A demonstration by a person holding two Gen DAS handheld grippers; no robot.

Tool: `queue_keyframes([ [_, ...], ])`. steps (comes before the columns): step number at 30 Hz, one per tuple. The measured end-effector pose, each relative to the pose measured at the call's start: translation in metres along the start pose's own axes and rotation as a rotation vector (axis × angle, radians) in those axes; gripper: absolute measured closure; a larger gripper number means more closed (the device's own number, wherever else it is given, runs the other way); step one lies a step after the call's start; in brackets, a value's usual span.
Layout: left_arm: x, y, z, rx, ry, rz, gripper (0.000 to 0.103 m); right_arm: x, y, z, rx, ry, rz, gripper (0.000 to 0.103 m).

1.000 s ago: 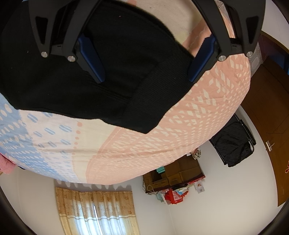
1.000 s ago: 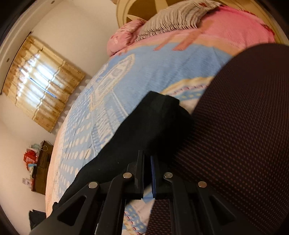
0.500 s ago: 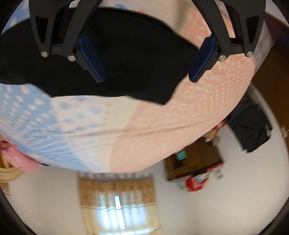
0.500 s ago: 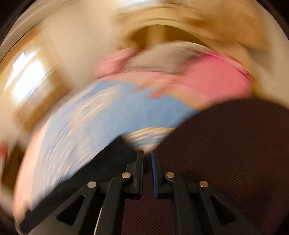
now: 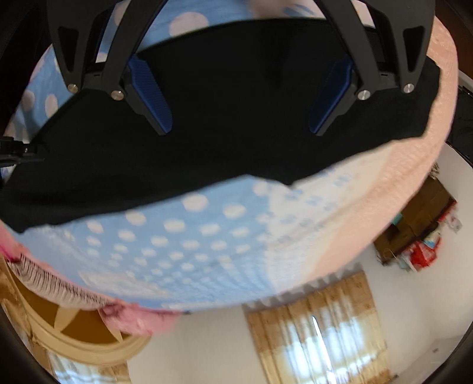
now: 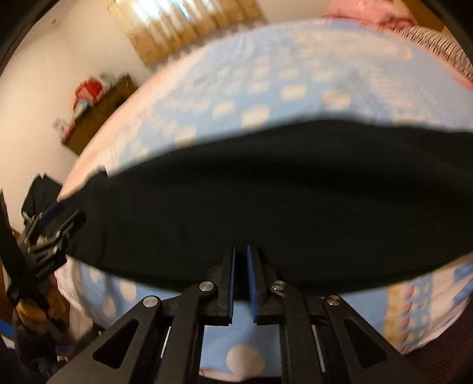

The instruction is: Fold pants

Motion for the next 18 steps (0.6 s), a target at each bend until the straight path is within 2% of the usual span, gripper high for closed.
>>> queue_keyframes([
  [4, -0.015, -0.016, -0.001, 0.032, -0.034, 0.112, 0.007, -0.014, -0.032, -0.026, -0.182, 0.185, 0.159, 0.094],
  [5, -0.016, -0.021, 0.000, 0.038, -0.045, 0.125, 0.006, -0.011, -0.040, -0.027, -0.184, 0.188, 0.152, 0.098],
  [7, -0.012, -0.031, 0.004, 0.040, -0.052, 0.109, 0.000, 0.005, -0.042, -0.027, -0.169, 0.175, 0.096, 0.096],
  [8, -0.010, -0.035, 0.005, 0.034, -0.042, 0.107, 0.000, 0.015, -0.039, -0.025, -0.151, 0.163, 0.051, 0.093],
  [10, -0.006, -0.038, 0.008, 0.039, -0.056, 0.114, 0.000, 0.039, -0.028, -0.025, -0.124, 0.192, -0.054, 0.093],
  [12, -0.002, -0.034, 0.008, 0.046, -0.063, 0.109, 0.000, 0.051, -0.008, -0.018, -0.078, 0.193, -0.114, 0.093],
  [15, 0.007, -0.019, 0.009, 0.070, -0.096, 0.056, 0.000, 0.045, 0.016, 0.008, 0.052, 0.129, -0.135, 0.093],
  [18, 0.011, 0.000, -0.001, 0.073, -0.122, 0.024, 0.000, 0.017, 0.031, 0.031, 0.134, 0.083, -0.114, 0.093],
])
Point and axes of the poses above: each gripper's, at about its wrist camera, not at the fingertips, and x roughly against the way its jaws point, z to its left, y to its top, the point moved 1 cm from there along -x, roughly the way its jaws point, and after that the axes turned 5 degrees about z, right-handed, at the moved point
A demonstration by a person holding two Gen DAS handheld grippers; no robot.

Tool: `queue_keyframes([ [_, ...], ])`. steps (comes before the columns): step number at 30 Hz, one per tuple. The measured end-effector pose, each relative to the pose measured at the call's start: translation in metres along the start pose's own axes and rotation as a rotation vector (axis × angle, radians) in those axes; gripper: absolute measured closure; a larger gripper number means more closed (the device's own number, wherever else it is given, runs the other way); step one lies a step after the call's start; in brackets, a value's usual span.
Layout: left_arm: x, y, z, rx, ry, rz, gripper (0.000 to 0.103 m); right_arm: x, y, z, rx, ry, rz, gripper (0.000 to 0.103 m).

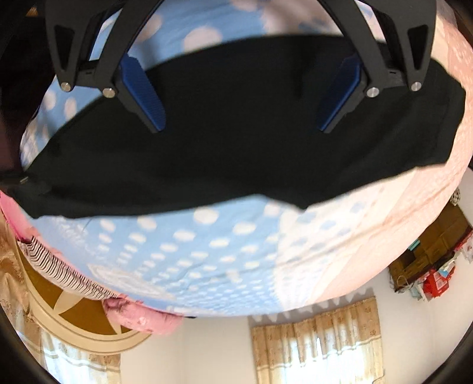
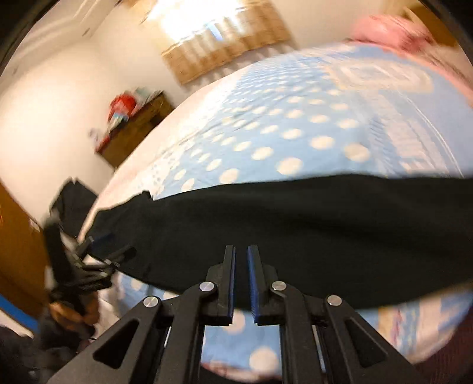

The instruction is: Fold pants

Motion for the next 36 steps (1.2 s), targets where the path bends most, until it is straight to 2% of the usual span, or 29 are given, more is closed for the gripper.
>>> queue_keyframes([
  [4, -0.003, 0.022, -0.021, -0.038, 0.000, -0.043, 0.000, -0.052, -0.010, 0.013, 0.032, -0.026, 0.118, 0.093],
  [5, -0.004, 0.025, -0.025, -0.046, 0.001, -0.048, 0.000, -0.050, -0.018, 0.021, 0.049, -0.027, 0.095, 0.093],
  [7, -0.008, 0.030, -0.034, -0.057, -0.001, -0.057, 0.000, -0.051, -0.032, 0.024, 0.022, 0.050, 0.163, 0.093],
  [9, -0.016, 0.034, -0.037, -0.054, -0.021, -0.046, 0.000, -0.049, -0.043, 0.018, -0.011, 0.093, 0.196, 0.094],
  [11, -0.026, 0.034, -0.043, -0.059, -0.033, -0.023, 0.000, -0.050, -0.044, 0.010, -0.061, 0.141, 0.223, 0.094],
  [13, -0.035, 0.027, -0.051, -0.081, -0.011, 0.004, 0.000, -0.046, -0.037, 0.010, -0.063, 0.171, 0.250, 0.094],
  [15, -0.043, 0.018, -0.053, -0.091, 0.002, 0.036, 0.000, -0.034, -0.023, 0.015, 0.002, 0.157, 0.209, 0.094],
  [17, -0.046, 0.007, -0.051, -0.080, -0.013, 0.066, 0.000, -0.015, -0.001, 0.015, 0.037, 0.114, 0.099, 0.094],
  [19, -0.042, -0.001, -0.047, -0.060, -0.024, 0.057, 0.000, -0.007, 0.022, 0.006, 0.037, 0.048, -0.001, 0.094],
  [20, -0.041, -0.003, -0.046, -0.061, -0.024, 0.056, 0.000, -0.011, 0.031, 0.000, 0.034, 0.012, -0.016, 0.094],
  [21, -0.041, -0.006, -0.045, -0.066, -0.021, 0.057, 0.000, -0.024, 0.040, -0.004, 0.031, -0.011, 0.011, 0.094],
  [23, -0.039, -0.008, -0.045, -0.073, -0.019, 0.059, 0.000, -0.067, 0.050, -0.019, 0.014, -0.082, 0.121, 0.097],
  [25, -0.034, -0.014, -0.044, -0.096, -0.012, 0.061, 0.000, -0.069, 0.056, -0.025, 0.019, -0.058, 0.047, 0.098],
  [27, -0.031, -0.021, -0.038, -0.104, -0.004, 0.073, 0.000, -0.075, 0.066, -0.030, -0.015, -0.084, 0.017, 0.099],
  [30, -0.023, -0.031, -0.029, -0.100, -0.009, 0.076, 0.000, -0.063, 0.068, -0.039, -0.052, -0.068, -0.012, 0.098],
  [34, 0.002, -0.035, -0.016, -0.109, 0.010, 0.025, 0.000, -0.031, 0.062, -0.013, -0.008, -0.021, -0.101, 0.095],
  [36, 0.013, -0.035, -0.003, -0.082, 0.002, -0.006, 0.000, -0.021, 0.046, 0.007, 0.064, -0.029, -0.083, 0.095],
])
Point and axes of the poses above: each gripper's, at about its wrist camera, not at the fingertips, and x roughly against the way its jaws point, z to its left, y to its top, the point moved 1 cm from there along -x, roughly the way its jaws point, and after that the axes turned 5 degrees about z, right-handed, at the moved point
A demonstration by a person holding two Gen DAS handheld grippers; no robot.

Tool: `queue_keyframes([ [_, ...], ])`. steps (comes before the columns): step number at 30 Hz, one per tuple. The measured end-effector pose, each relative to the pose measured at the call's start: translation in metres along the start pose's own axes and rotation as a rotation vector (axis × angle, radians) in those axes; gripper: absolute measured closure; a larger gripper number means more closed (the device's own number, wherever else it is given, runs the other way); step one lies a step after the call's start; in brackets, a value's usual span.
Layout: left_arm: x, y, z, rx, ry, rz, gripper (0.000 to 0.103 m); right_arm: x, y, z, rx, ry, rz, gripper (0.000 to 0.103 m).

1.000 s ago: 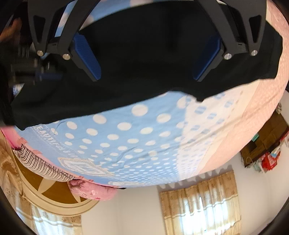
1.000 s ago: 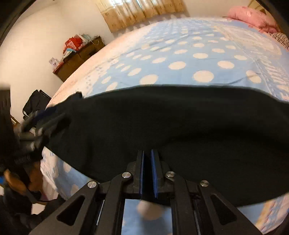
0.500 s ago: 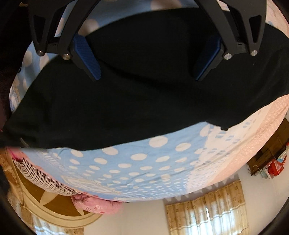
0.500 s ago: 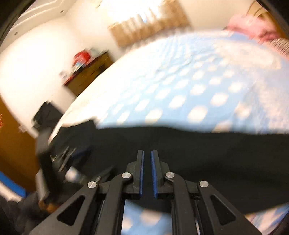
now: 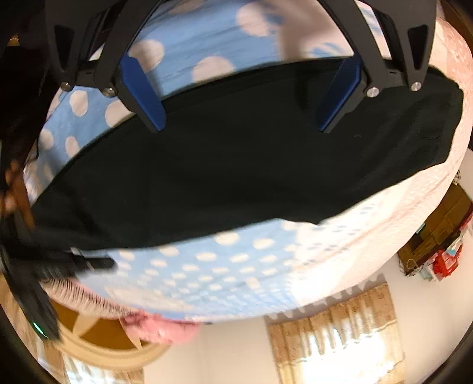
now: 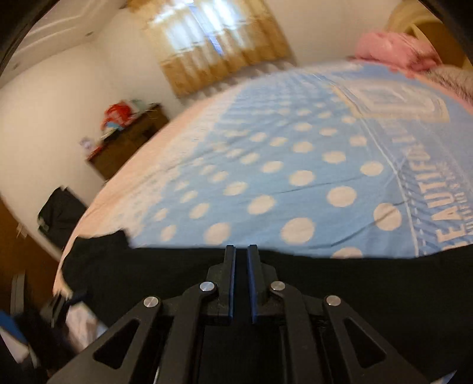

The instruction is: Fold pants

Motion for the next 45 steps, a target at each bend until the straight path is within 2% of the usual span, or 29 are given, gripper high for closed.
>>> queue_keyframes([
  [2, 0.009, 0.002, 0.018, 0.045, 0.034, -0.042, 0.000, 0.005, -0.017, 0.017, 0.065, -0.015, 0.026, 0.095],
  [4, 0.011, 0.006, 0.038, 0.100, 0.099, -0.070, 0.000, 0.002, -0.036, 0.030, 0.101, 0.010, 0.050, 0.095],
  [5, 0.007, 0.007, 0.046, 0.126, 0.134, -0.061, 0.000, -0.003, -0.046, 0.035, 0.105, 0.026, 0.071, 0.095],
  [7, -0.006, 0.005, 0.067, 0.192, 0.204, -0.010, 0.000, -0.028, -0.070, 0.042, 0.085, 0.062, 0.167, 0.095],
  [10, -0.023, -0.009, 0.086, 0.253, 0.294, 0.073, 0.000, -0.025, -0.087, 0.054, 0.094, 0.058, 0.120, 0.091],
  [12, -0.019, -0.015, 0.094, 0.285, 0.272, 0.055, 0.000, -0.021, -0.083, 0.057, 0.092, 0.064, 0.136, 0.090],
  [14, -0.014, -0.016, 0.096, 0.285, 0.297, 0.050, 0.000, -0.013, -0.078, 0.055, 0.074, 0.081, 0.092, 0.090],
  [17, -0.008, -0.015, 0.097, 0.301, 0.289, 0.033, 0.000, -0.001, -0.069, 0.051, 0.096, 0.018, 0.055, 0.090],
  [21, 0.002, -0.005, 0.099, 0.307, 0.264, -0.022, 0.000, 0.046, -0.050, 0.001, -0.004, -0.091, -0.044, 0.088],
  [23, 0.002, 0.002, 0.099, 0.302, 0.259, -0.044, 0.000, 0.069, -0.043, -0.039, -0.080, -0.159, -0.064, 0.068],
  [25, 0.000, 0.006, 0.098, 0.305, 0.244, -0.055, 0.000, 0.088, -0.038, -0.088, -0.172, -0.274, -0.064, 0.062],
  [28, -0.001, 0.009, 0.091, 0.295, 0.241, -0.054, 0.000, 0.090, -0.040, -0.142, -0.243, -0.374, 0.031, 0.062],
  [30, -0.003, 0.010, 0.087, 0.279, 0.245, -0.045, 0.000, 0.077, -0.048, -0.171, -0.266, -0.385, 0.144, 0.062],
  [32, -0.006, 0.012, 0.082, 0.262, 0.258, -0.030, 0.000, 0.086, -0.047, -0.181, -0.260, -0.356, 0.091, 0.062],
  [34, -0.003, 0.013, 0.079, 0.251, 0.268, -0.023, 0.000, 0.100, -0.038, -0.187, -0.238, -0.482, 0.065, 0.062],
  [35, -0.002, 0.013, 0.079, 0.250, 0.269, -0.025, 0.000, 0.112, -0.034, -0.191, -0.225, -0.525, 0.023, 0.062],
  [37, 0.001, 0.015, 0.079, 0.246, 0.275, -0.031, 0.000, 0.140, -0.029, -0.209, -0.266, -0.495, -0.067, 0.059],
  [39, 0.003, 0.015, 0.079, 0.247, 0.284, -0.035, 0.000, 0.158, -0.028, -0.233, -0.342, -0.441, -0.089, 0.051],
  [41, 0.001, 0.016, 0.079, 0.256, 0.282, -0.032, 0.000, 0.161, -0.028, -0.246, -0.347, -0.430, -0.060, 0.051],
  [45, -0.001, 0.018, 0.078, 0.267, 0.271, -0.023, 0.000, 0.144, -0.033, -0.266, -0.323, -0.429, 0.056, 0.050],
])
Point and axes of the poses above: each gripper's, at about its wrist camera, not at the fingertips, and x roughly against the way its jaws point, z to its left, y to its top, the point moved 1 cm from there along -x, roughly the way its jaws point, and after that the axes turned 5 degrees about z, right-handed, at the moved point
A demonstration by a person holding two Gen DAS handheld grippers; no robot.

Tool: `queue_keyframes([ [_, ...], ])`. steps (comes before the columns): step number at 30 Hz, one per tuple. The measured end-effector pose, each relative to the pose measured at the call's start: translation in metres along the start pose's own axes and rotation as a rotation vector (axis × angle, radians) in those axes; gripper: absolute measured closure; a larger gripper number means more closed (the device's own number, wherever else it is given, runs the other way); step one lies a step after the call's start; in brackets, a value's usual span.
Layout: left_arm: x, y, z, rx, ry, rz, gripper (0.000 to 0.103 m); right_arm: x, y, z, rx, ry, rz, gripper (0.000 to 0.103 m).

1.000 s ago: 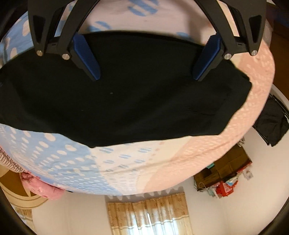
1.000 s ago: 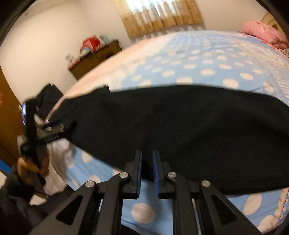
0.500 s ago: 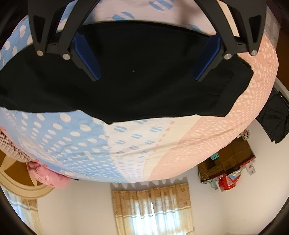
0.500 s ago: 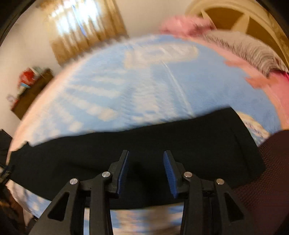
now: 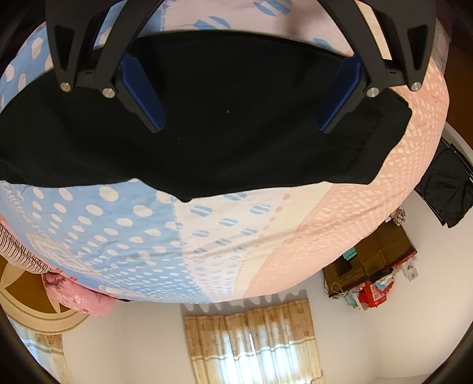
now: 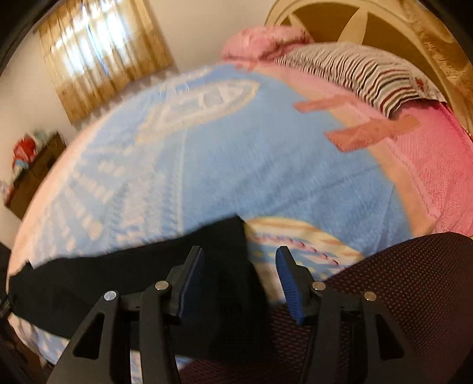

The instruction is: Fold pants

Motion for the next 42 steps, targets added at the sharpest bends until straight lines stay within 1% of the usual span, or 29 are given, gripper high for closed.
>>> queue_keyframes([
  [3, 0.001, 0.002, -0.004, -0.001, -0.010, 0.005, 0.000, -0.017, -0.003, -0.001, 0.026, 0.011, 0.051, 0.051],
  [5, 0.003, 0.001, -0.008, -0.011, -0.009, 0.001, 0.000, -0.025, -0.007, 0.000, 0.034, 0.027, 0.067, 0.051],
  [6, 0.004, 0.001, -0.010, -0.019, -0.006, -0.003, 0.000, -0.027, -0.009, 0.000, 0.035, 0.027, 0.064, 0.051],
  [8, 0.005, 0.000, -0.014, -0.028, -0.003, -0.003, 0.000, -0.026, -0.013, 0.000, 0.042, 0.029, 0.026, 0.051],
  [10, 0.003, -0.001, -0.017, -0.029, -0.006, 0.007, 0.000, -0.026, -0.018, 0.003, 0.064, 0.014, 0.006, 0.051],
  [12, 0.001, -0.001, -0.021, -0.029, -0.010, 0.018, 0.000, -0.027, -0.018, 0.008, 0.086, -0.018, 0.017, 0.051],
  [15, 0.001, -0.003, -0.025, -0.035, -0.016, 0.016, 0.000, -0.028, -0.015, 0.011, 0.071, -0.035, 0.038, 0.051],
  [16, 0.001, -0.004, -0.026, -0.037, -0.016, 0.015, 0.000, -0.028, -0.015, 0.012, 0.069, -0.034, 0.049, 0.055],
  [17, 0.002, -0.004, -0.026, -0.038, -0.016, 0.015, 0.000, -0.028, -0.015, 0.013, 0.057, -0.021, 0.059, 0.062],
  [18, 0.002, -0.004, -0.026, -0.037, -0.016, 0.016, 0.000, -0.028, -0.015, 0.013, 0.035, 0.002, 0.072, 0.066],
  [19, 0.002, -0.004, -0.026, -0.034, -0.016, 0.015, 0.000, -0.027, -0.015, 0.012, 0.019, 0.016, 0.077, 0.075],
  [20, 0.002, -0.005, -0.025, -0.027, -0.017, 0.014, 0.000, -0.026, -0.015, 0.013, 0.008, 0.031, 0.080, 0.086],
  [21, 0.002, -0.005, -0.023, -0.020, -0.019, 0.014, 0.000, -0.024, -0.015, 0.015, -0.002, 0.037, 0.077, 0.089],
  [23, 0.003, -0.006, -0.018, -0.005, -0.023, 0.013, 0.000, -0.016, -0.015, 0.021, -0.005, 0.015, 0.055, 0.090],
  [25, 0.005, -0.007, -0.013, 0.006, -0.021, 0.007, 0.000, 0.000, -0.013, 0.033, 0.004, 0.024, 0.011, 0.091],
  [29, 0.005, -0.007, -0.003, 0.031, -0.018, 0.006, 0.000, 0.034, -0.012, 0.074, 0.066, 0.043, -0.054, 0.091],
  [32, 0.004, -0.007, 0.000, 0.045, -0.033, 0.008, 0.000, 0.056, -0.012, 0.113, 0.109, 0.104, -0.088, 0.091],
  [34, 0.003, -0.008, -0.001, 0.038, -0.042, 0.013, 0.000, 0.065, -0.015, 0.137, 0.136, 0.138, -0.107, 0.091],
  [37, 0.003, -0.010, -0.003, 0.021, -0.038, 0.011, 0.000, 0.071, -0.023, 0.180, 0.186, 0.211, -0.119, 0.091],
  [40, 0.005, -0.010, 0.000, 0.028, -0.045, 0.006, 0.000, 0.067, -0.036, 0.226, 0.273, 0.218, -0.124, 0.091],
  [42, 0.005, -0.010, 0.003, 0.037, -0.049, 0.005, 0.000, 0.056, -0.048, 0.257, 0.331, 0.217, -0.121, 0.091],
])
Point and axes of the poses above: each gripper's, at about its wrist camera, not at the fingertips, and x roughly against the way its jaws point, z to its left, y to its top, the point moved 1 cm from there along -x, roughly the way its jaws point, and after that the axes turned 5 degrees about z, right-handed, at the moved point
